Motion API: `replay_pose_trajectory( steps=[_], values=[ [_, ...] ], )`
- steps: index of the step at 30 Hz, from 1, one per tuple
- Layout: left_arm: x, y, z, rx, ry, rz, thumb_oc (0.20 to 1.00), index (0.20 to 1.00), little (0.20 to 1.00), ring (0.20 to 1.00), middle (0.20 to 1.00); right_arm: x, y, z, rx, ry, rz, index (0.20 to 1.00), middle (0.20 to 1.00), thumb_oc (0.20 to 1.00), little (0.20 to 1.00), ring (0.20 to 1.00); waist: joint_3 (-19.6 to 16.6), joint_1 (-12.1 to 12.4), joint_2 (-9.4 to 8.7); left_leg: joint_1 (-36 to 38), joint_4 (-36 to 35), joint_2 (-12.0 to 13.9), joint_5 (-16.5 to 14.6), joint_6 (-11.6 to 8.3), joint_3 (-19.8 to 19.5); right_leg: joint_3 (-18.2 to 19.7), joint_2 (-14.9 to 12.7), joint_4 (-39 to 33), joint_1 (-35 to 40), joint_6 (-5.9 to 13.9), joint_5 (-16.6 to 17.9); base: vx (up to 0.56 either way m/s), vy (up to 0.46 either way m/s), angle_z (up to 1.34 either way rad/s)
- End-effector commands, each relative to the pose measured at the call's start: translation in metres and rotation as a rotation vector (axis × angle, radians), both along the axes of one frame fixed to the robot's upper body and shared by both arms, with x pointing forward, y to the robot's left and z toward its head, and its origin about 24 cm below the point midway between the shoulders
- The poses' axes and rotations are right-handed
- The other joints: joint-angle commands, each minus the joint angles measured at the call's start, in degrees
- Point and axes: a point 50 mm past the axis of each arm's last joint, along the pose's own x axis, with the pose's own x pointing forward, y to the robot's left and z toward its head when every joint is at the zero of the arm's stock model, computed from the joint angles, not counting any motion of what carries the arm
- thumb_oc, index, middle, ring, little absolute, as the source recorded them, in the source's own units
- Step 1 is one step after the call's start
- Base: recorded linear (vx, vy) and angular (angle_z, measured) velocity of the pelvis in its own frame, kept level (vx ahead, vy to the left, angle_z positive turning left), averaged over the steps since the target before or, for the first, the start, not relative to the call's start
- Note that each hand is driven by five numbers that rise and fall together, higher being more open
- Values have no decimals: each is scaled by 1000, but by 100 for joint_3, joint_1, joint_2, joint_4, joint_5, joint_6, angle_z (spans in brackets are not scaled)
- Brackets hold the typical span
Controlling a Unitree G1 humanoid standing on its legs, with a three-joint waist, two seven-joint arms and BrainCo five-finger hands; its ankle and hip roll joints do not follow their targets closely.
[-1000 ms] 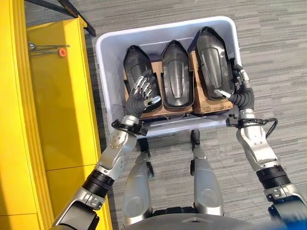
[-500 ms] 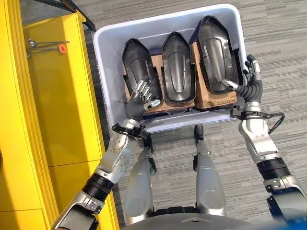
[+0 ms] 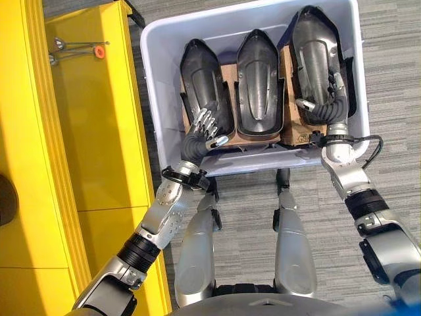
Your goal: Move parts from the plastic box to the shelf.
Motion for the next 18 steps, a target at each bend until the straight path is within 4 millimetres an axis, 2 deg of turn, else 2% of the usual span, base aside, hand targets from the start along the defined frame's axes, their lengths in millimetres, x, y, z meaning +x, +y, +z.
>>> replay_pose_trajectory(
  steps=[1,12,18],
  values=[
    [-5,-7,10,-46,-67,-22,1000,1000,1000,1000,1000,1,-5,16,-33,-58,-8,1000,1000,1000,1000,1000,-283,91,5,-50,341,593,41,-438,-449,127,-125,888,-557,191,69,0,0,0],
    [-6,-10,9,-59,-58,-29,1000,1000,1000,1000,1000,8,9,-1,-17,30,40,1000,1000,1000,1000,1000,-310,136,41,-163,350,561,25,-420,-512,142,-117,969,-671,134,10,0,0,0],
    [-5,-11,8,-58,-50,-24,1000,1000,1000,1000,1000,2,29,-19,43,68,120,1000,1000,1000,1000,1000,-326,124,23,-213,407,536,-14,-409,-531,121,-121,969,-657,117,-9,0,0,0]
  ],
)
